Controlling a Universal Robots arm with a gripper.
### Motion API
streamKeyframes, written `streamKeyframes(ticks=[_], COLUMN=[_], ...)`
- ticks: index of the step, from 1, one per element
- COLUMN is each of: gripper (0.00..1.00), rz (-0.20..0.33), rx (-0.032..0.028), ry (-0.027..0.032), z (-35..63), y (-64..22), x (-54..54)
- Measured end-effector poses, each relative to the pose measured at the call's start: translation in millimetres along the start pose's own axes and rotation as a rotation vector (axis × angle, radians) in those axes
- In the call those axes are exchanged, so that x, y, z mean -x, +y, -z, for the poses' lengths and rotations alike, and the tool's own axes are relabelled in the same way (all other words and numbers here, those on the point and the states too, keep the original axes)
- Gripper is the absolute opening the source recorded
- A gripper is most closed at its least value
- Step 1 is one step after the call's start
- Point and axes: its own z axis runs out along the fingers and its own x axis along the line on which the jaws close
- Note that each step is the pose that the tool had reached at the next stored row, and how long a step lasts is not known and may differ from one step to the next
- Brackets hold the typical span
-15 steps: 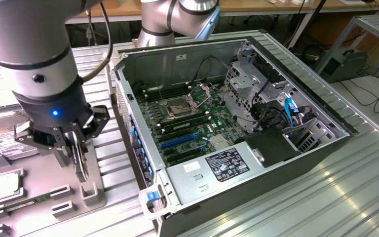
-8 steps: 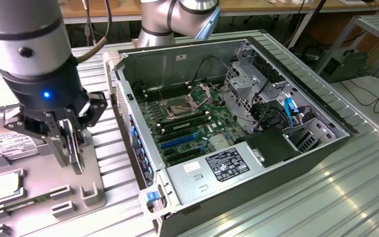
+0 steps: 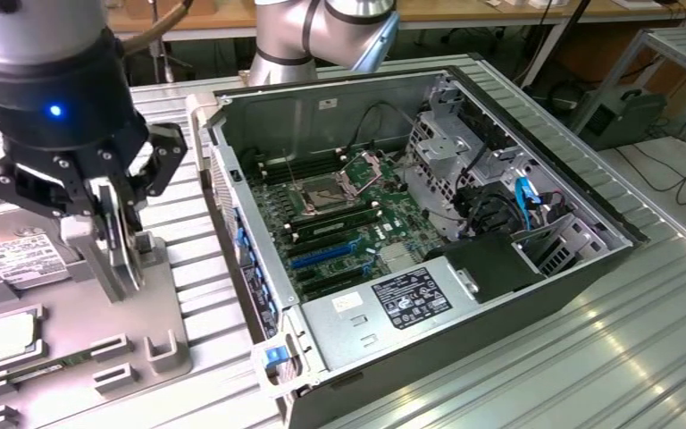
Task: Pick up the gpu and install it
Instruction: 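Pick up the gpu and move the gpu toward the slot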
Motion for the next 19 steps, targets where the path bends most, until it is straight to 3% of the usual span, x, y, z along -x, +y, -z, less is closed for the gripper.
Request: streamKeyframes(ticks=[7,9,19], gripper=[0.28,0.28,0.28], rz=[0.0,0.0,0.0], rx=[0.0003,0.0005,0.0005], ry=[0.0001,0.0,0.0], z=[36.5,51.6,96.3], y=[1.5,2.2,4.2], x=[0.0,0.0,-0.1])
